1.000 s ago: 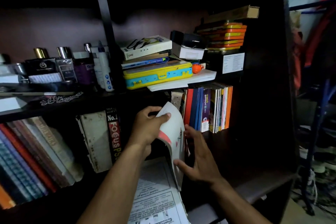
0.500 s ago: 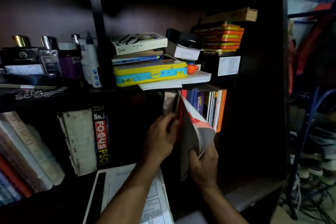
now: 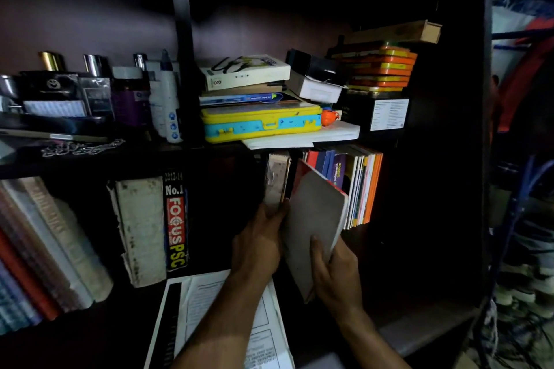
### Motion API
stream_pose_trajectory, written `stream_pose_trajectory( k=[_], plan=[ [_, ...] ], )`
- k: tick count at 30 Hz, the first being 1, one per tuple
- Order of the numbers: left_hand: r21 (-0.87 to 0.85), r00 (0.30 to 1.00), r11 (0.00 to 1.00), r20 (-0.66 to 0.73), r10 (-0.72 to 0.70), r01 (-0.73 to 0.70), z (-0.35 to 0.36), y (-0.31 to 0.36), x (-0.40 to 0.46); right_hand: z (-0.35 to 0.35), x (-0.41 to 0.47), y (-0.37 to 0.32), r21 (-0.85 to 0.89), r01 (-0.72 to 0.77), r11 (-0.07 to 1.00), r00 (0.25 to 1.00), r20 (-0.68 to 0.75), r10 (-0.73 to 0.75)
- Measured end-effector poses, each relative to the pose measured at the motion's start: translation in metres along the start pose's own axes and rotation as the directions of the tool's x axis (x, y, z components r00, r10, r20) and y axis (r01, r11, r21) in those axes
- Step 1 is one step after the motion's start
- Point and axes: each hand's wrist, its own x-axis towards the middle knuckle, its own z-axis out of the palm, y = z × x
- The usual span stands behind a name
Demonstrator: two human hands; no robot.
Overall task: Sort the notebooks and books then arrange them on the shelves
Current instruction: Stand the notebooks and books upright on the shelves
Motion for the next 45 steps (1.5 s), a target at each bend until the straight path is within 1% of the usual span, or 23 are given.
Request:
stream_pose_trajectory(
  k=[1, 2, 4, 5, 8, 11, 13, 15, 19, 21, 23, 25, 27, 28, 29, 30, 31, 32, 33, 34, 38, 42, 45],
  plan=[
    [-0.004, 1.000, 1.000, -0.006, -0.016, 0.016, -0.002, -0.002, 0.000, 0.000, 0.000, -0.003, -0.016, -0.007, 1.000, 1.000, 0.020, 0.007],
    [0.047, 0.999, 0.999, -0.038, 0.029, -0.027, -0.001, -0.005, 0.000, 0.001, 0.001, -0.004, -0.033, -0.019, 0.999, 0.998, 0.052, 0.020],
    [0.257, 0.986, 0.957, -0.064, 0.154, -0.133, -0.002, -0.004, -0.001, 0.004, 0.001, -0.001, -0.073, 0.005, 0.997, 0.997, 0.079, 0.001],
    [0.305, 0.987, 0.943, -0.040, 0.155, -0.135, -0.004, -0.002, 0.000, 0.004, 0.001, -0.002, -0.087, 0.030, 0.996, 0.995, 0.097, -0.022],
    [0.312, 0.995, 0.946, -0.017, 0.094, -0.084, -0.007, 0.003, 0.000, 0.003, 0.001, -0.002, -0.096, 0.053, 0.994, 0.982, 0.187, -0.034],
    [0.274, 0.995, 0.959, -0.035, 0.091, -0.078, -0.005, 0.001, 0.000, 0.006, 0.002, 0.003, -0.074, 0.056, 0.996, 0.987, 0.153, -0.045],
    [0.367, 0.994, 0.926, -0.034, 0.102, -0.083, -0.003, 0.001, 0.001, 0.010, 0.004, 0.011, -0.121, 0.035, 0.992, 0.992, 0.125, -0.020],
    [0.407, 0.996, 0.910, -0.011, 0.083, -0.072, -0.002, 0.002, 0.001, 0.012, 0.005, 0.017, -0.153, 0.040, 0.987, 0.991, 0.131, -0.020],
    [0.316, 0.995, 0.943, 0.029, 0.099, -0.103, -0.003, 0.001, 0.002, 0.015, 0.008, 0.014, -0.111, 0.105, 0.988, 0.975, 0.209, -0.080],
    [0.252, 0.993, 0.961, 0.018, 0.116, -0.116, -0.004, 0.002, 0.001, 0.014, 0.009, 0.011, -0.115, 0.085, 0.990, 0.976, 0.210, -0.060],
    [0.161, 0.982, 0.976, -0.092, 0.164, -0.147, -0.006, 0.005, 0.001, 0.011, 0.009, 0.009, -0.061, 0.028, 0.998, 0.990, 0.137, -0.019],
    [0.036, 0.941, 0.985, -0.291, 0.170, -0.167, -0.008, 0.007, -0.001, 0.008, 0.008, 0.008, -0.006, 0.005, 1.000, 0.999, 0.052, -0.005],
    [-0.093, 0.876, 0.987, -0.476, 0.072, -0.132, -0.010, 0.005, 0.000, 0.007, 0.007, 0.009, 0.003, 0.022, 1.000, 1.000, -0.019, -0.022],
    [-0.153, 0.851, 0.984, -0.525, -0.006, -0.088, -0.010, 0.002, 0.001, 0.007, 0.007, 0.009, 0.008, 0.025, 1.000, 0.998, -0.056, -0.025],
    [-0.223, 0.845, 0.974, -0.527, -0.090, -0.035, -0.011, -0.001, 0.002, 0.007, 0.007, 0.009, 0.010, 0.025, 1.000, 0.996, -0.085, -0.024],
    [-0.300, 0.859, 0.954, -0.484, -0.169, 0.018, -0.012, -0.005, 0.003, 0.007, 0.007, 0.010, -0.006, 0.037, 0.999, 0.994, -0.103, -0.038],
    [-0.374, 0.886, 0.925, -0.403, -0.228, 0.068, -0.011, -0.008, 0.005, 0.006, 0.006, 0.010, -0.038, 0.073, 0.997, 0.992, -0.104, -0.077],
    [-0.417, 0.918, 0.902, -0.303, -0.258, 0.116, -0.010, -0.010, 0.006, 0.006, 0.006, 0.011, -0.068, 0.121, 0.990, 0.988, -0.092, -0.127],
    [-0.413, 0.940, 0.899, -0.226, -0.257, 0.147, -0.008, -0.012, 0.006, 0.006, 0.006, 0.010, -0.084, 0.164, 0.983, 0.982, -0.079, -0.170],
    [-0.383, 0.952, 0.910, -0.186, -0.242, 0.156, -0.007, -0.013, 0.006, 0.005, 0.007, 0.009, -0.085, 0.196, 0.977, 0.978, -0.062, -0.201],
    [-0.323, 0.967, 0.940, -0.183, -0.179, 0.112, -0.004, -0.013, 0.006, 0.009, 0.008, 0.008, -0.074, 0.269, 0.960, 0.959, 0.112, -0.260],
    [-0.261, 0.962, 0.960, -0.218, -0.161, 0.101, -0.004, -0.011, 0.006, 0.012, 0.007, 0.012, -0.130, 0.245, 0.961, 0.938, 0.284, -0.200],
    [-0.284, 0.954, 0.954, -0.247, -0.171, 0.098, -0.004, -0.010, 0.005, 0.012, 0.008, 0.011, -0.152, 0.246, 0.957, 0.925, 0.332, -0.185]
  ],
)
